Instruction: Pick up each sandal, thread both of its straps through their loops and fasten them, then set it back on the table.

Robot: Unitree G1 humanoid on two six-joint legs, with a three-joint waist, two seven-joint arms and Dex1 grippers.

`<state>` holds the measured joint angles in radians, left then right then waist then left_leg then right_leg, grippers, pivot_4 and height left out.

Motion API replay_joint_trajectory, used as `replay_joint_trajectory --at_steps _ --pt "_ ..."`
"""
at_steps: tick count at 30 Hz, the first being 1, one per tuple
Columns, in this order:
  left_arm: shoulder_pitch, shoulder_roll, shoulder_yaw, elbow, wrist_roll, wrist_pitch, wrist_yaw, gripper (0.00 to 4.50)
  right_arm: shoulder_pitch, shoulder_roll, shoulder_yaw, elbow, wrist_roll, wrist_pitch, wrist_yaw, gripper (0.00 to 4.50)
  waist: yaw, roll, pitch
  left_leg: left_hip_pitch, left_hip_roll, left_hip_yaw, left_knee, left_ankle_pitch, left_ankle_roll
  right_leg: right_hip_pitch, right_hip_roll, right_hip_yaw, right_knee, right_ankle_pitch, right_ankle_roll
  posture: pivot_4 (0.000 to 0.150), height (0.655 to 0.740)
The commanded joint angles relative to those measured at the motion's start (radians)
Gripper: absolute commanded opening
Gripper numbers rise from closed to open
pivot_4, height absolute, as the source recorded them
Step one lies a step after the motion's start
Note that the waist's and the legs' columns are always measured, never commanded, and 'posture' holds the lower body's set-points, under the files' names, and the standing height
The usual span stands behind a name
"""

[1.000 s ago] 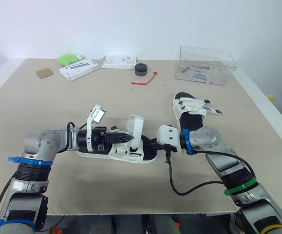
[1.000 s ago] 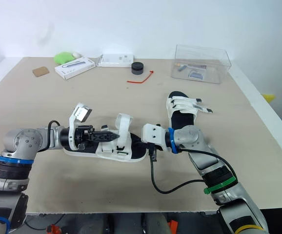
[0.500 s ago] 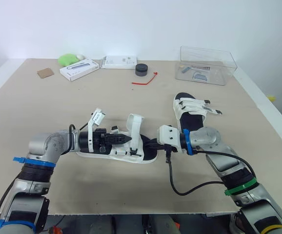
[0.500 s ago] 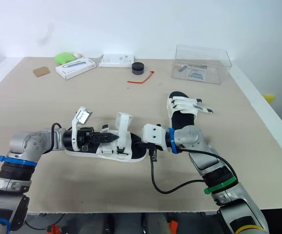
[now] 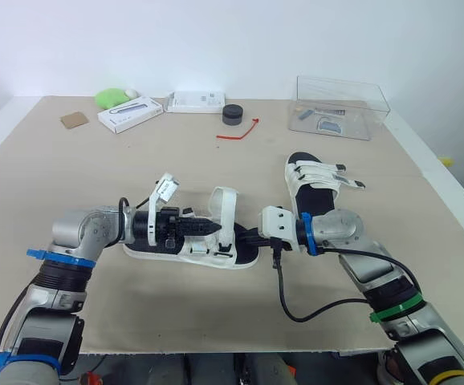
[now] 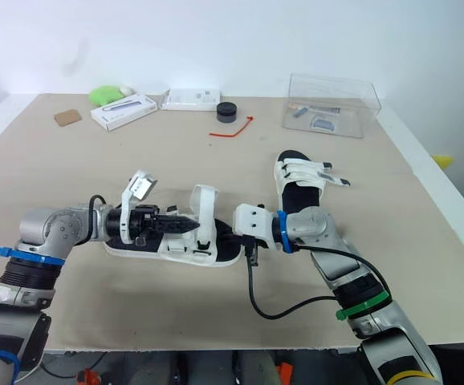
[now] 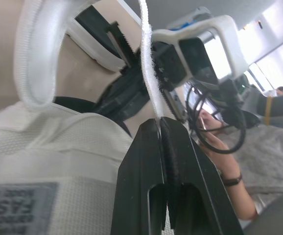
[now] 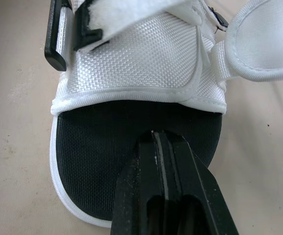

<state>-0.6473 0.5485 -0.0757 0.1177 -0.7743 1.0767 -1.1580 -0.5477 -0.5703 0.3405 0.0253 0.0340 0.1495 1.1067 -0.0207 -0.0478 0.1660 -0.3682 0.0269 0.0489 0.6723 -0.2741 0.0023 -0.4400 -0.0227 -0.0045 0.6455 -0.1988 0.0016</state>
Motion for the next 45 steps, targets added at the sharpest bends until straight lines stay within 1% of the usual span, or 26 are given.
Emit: replay_joint_trajectory --at_steps 1,12,25,45 --pt "-0.003 0.015 -0.005 -0.040 -0.001 -0.001 -0.018 0.10 0.024 -0.021 0.010 0.026 -0.026 0.027 0.002 0.00 0.000 0.000 0.000 0.000 0.000 0.000 0.000 0.000 0.000 0.000 0.000 0.000 0.000 0.000 0.000 0.150 0.7400" --pt "-0.022 0.010 0.042 -0.035 -0.045 0.046 -0.008 0.10 0.022 -0.021 0.013 0.030 -0.028 0.024 0.004 0.00 0.000 0.000 0.000 0.000 0.000 0.000 0.000 0.000 0.000 0.000 0.000 0.000 0.000 0.000 0.000 0.150 0.7400" --pt "-0.022 0.007 0.060 -0.057 -0.076 0.086 -0.007 0.10 0.022 -0.021 0.014 0.032 -0.029 0.023 0.003 0.00 0.000 0.000 0.000 0.000 0.000 0.000 0.000 0.000 0.000 0.000 0.000 0.000 0.000 0.000 0.000 0.150 0.7400" --pt "0.023 0.012 0.017 -0.062 -0.058 0.079 -0.010 0.10 0.030 -0.026 0.014 0.026 -0.033 0.023 0.001 0.00 0.000 0.000 0.000 0.000 0.000 0.000 0.000 0.000 0.000 0.000 0.000 0.000 0.000 0.000 0.000 0.150 0.7400"
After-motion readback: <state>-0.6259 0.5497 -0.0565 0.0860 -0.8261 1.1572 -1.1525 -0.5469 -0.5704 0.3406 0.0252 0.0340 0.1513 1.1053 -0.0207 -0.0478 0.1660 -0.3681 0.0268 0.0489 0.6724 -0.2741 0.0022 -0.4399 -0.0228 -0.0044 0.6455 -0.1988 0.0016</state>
